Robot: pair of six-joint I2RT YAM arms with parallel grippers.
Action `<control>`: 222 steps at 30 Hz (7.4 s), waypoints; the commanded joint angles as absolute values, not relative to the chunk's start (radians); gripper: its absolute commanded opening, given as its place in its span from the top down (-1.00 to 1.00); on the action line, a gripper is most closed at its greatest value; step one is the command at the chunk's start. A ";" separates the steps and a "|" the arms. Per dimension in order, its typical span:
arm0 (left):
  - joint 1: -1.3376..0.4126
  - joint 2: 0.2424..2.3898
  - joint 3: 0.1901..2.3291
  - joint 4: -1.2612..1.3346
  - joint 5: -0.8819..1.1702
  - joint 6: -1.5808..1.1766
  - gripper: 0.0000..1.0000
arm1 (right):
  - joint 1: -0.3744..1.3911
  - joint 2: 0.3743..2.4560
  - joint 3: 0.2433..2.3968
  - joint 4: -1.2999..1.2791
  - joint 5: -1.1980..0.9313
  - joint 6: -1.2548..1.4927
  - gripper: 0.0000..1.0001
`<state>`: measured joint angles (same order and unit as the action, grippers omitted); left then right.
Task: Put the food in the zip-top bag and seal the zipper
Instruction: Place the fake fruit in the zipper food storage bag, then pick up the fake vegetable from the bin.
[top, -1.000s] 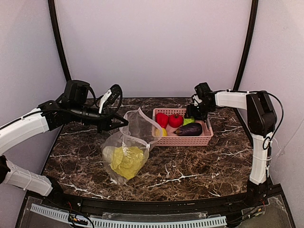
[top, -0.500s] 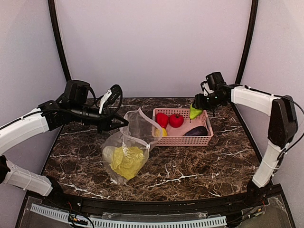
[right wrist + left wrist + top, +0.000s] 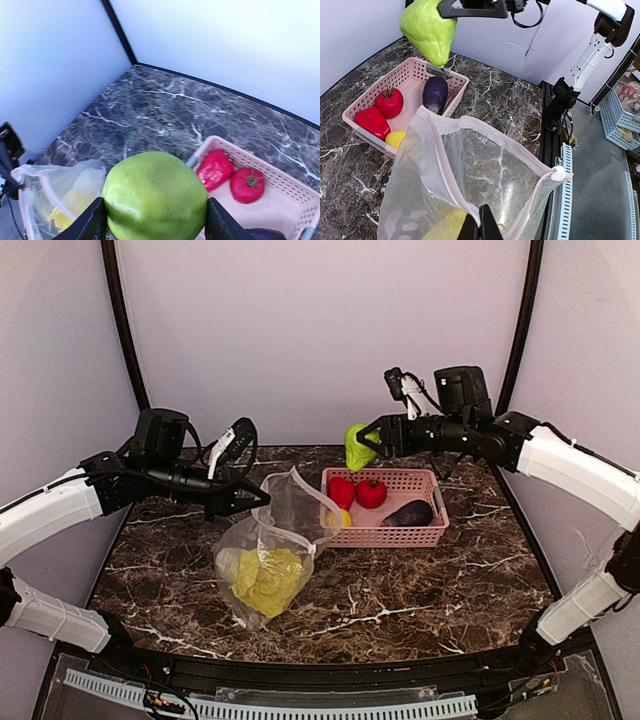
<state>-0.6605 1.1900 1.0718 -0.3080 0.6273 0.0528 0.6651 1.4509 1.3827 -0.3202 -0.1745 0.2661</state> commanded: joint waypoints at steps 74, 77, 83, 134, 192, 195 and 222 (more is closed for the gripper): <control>-0.667 1.187 1.061 -0.306 0.634 0.068 0.99 | 1.038 1.773 1.404 -0.156 -0.231 0.242 -0.54; -0.667 1.187 1.060 -0.307 0.633 0.067 0.99 | 1.038 1.764 1.401 -0.150 -0.223 0.240 -0.59; -0.667 1.183 1.061 -0.307 0.630 0.069 0.99 | 1.038 1.746 1.393 -0.150 -0.211 0.235 -0.60; -0.667 1.181 1.057 -0.307 0.589 0.074 0.99 | 0.505 1.643 1.219 -0.507 0.068 0.499 -0.82; -0.677 1.186 1.059 -0.315 0.580 0.081 0.99 | 0.441 2.024 1.527 -0.599 0.165 0.352 -0.39; -0.678 1.186 1.059 -0.316 0.578 0.080 0.99 | 0.442 2.013 1.523 -0.596 0.169 0.346 -0.32; -0.680 1.179 1.056 -0.304 0.606 0.068 0.99 | 0.622 1.307 1.218 -0.213 -0.409 0.127 -0.25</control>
